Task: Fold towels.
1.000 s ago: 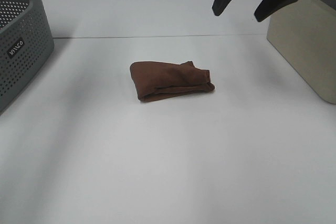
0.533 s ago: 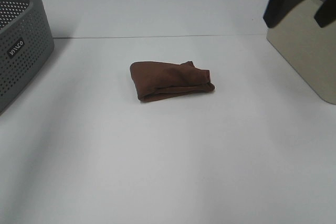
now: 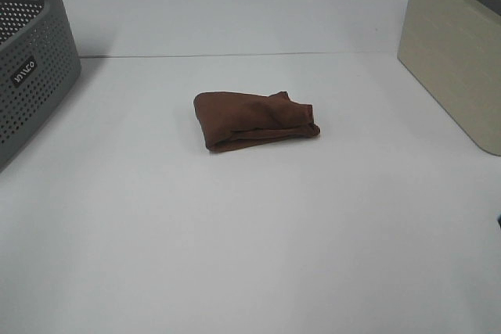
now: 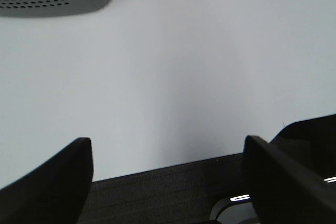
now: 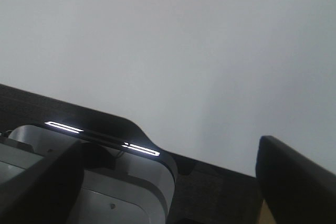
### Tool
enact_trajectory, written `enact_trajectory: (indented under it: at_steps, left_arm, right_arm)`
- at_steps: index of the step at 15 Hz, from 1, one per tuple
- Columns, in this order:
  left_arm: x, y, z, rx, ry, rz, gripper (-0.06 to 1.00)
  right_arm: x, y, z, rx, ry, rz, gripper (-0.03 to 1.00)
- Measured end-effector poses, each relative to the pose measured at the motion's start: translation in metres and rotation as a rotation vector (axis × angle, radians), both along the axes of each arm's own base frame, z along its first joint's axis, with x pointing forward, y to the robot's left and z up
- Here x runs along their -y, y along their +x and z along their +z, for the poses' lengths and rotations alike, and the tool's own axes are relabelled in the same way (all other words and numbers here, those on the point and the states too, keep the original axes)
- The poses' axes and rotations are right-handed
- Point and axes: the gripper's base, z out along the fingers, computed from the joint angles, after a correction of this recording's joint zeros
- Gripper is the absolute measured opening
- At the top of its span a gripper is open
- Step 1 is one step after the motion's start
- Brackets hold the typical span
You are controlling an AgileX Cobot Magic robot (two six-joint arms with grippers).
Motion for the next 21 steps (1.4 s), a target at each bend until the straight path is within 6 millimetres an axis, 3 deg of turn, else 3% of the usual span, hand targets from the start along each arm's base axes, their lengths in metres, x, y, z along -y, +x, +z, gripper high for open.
enact_trajectory:
  at_steps: [4,7,10,21]
  left_arm:
    - [-0.006,-0.048,-0.013,0.242,-0.047,-0.086,0.74]
    - [-0.006,-0.062,-0.011,0.364,-0.051,-0.154,0.74]
    - [-0.004,-0.057,-0.017,0.388,-0.051,-0.166,0.74]
    - [0.000,-0.057,-0.017,0.403,-0.058,-0.219,0.74]
  right_arm:
    - [0.018,-0.056,-0.016,0.177,0.016,0.001,0.84]
    - [0.025,-0.082,-0.011,0.354,0.057,0.010,0.84]
    - [0.031,-0.104,-0.008,0.516,0.076,0.045,0.84]
    - [0.032,-0.110,-0.008,0.554,0.082,0.062,0.84]
